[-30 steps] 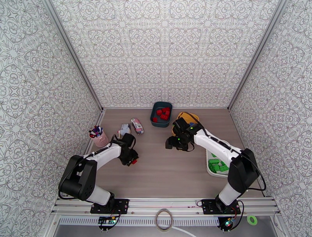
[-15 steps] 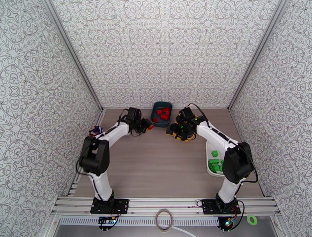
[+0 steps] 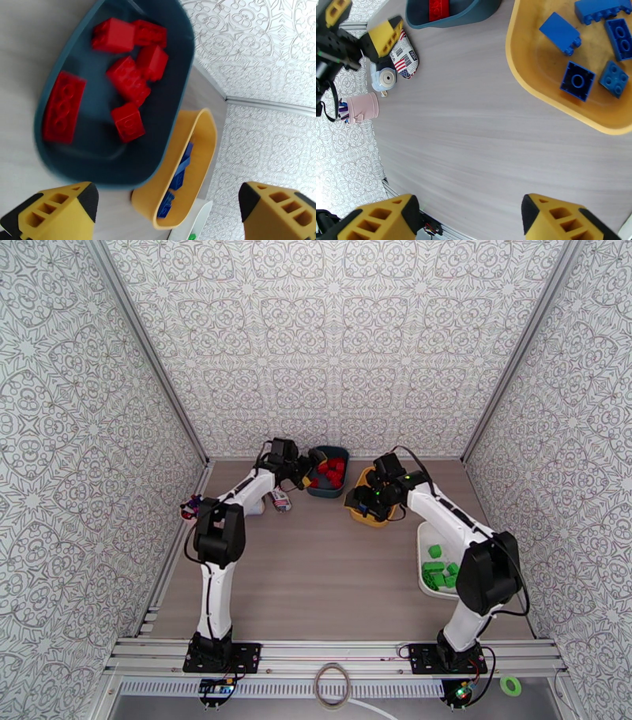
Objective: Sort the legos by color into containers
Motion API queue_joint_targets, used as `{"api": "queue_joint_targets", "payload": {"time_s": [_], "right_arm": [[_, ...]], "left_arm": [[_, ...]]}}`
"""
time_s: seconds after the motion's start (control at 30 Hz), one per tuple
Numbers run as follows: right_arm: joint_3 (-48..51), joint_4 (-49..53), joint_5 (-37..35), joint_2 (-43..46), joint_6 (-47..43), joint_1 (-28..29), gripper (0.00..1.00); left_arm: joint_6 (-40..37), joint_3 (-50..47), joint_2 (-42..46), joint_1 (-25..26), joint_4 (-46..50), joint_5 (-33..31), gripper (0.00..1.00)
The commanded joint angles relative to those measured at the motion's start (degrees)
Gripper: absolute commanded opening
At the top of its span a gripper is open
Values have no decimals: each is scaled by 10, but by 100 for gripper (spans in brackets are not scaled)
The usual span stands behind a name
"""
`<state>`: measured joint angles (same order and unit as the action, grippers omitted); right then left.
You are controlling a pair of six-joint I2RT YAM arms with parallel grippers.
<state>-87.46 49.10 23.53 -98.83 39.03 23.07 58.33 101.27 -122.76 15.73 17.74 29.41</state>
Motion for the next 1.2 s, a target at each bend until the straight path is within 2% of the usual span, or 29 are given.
{"api": "queue_joint_targets", "payload": {"time_s": [0.0, 0.23, 0.43, 0.57, 0.63, 0.67, 0.7, 0.77, 0.83, 0.9, 1.07, 1.17], "right_arm": [[6, 35, -35, 27, -31, -7, 74], [6, 92, -136, 74, -86, -19, 79], [13, 122, -249, 143, -120, -37, 81], [26, 106, -362, 216, -126, -43, 81], [57, 47, -392, 263, -144, -45, 84], [65, 30, -404, 277, -149, -46, 89], [89, -3, -422, 295, -163, -46, 98], [182, -127, -473, 342, -180, -46, 99], [266, -235, -462, 400, -235, -47, 99], [325, -339, -457, 424, -270, -52, 99], [329, -365, -508, 318, -266, -95, 99], [395, -495, -515, 280, -298, -114, 99]], "left_arm": [[-63, -56, 107, 6, 16, -31, 99], [-194, -197, 320, 19, 120, -146, 99], [-256, -310, 519, 18, 157, -323, 99], [-339, -392, 635, 17, 101, -422, 99], [-418, -463, 698, 20, 21, -451, 99], [-441, -496, 729, 19, -14, -465, 99], [-453, -530, 762, 17, -45, -480, 99], [-488, -582, 816, 7, -103, -481, 99], [-484, -617, 831, -9, -141, -515, 99], [-462, -624, 805, -34, -128, -538, 99], [-490, -684, 696, -63, -228, -572, 99], [-478, -713, 628, -94, -282, -584, 99]]}}
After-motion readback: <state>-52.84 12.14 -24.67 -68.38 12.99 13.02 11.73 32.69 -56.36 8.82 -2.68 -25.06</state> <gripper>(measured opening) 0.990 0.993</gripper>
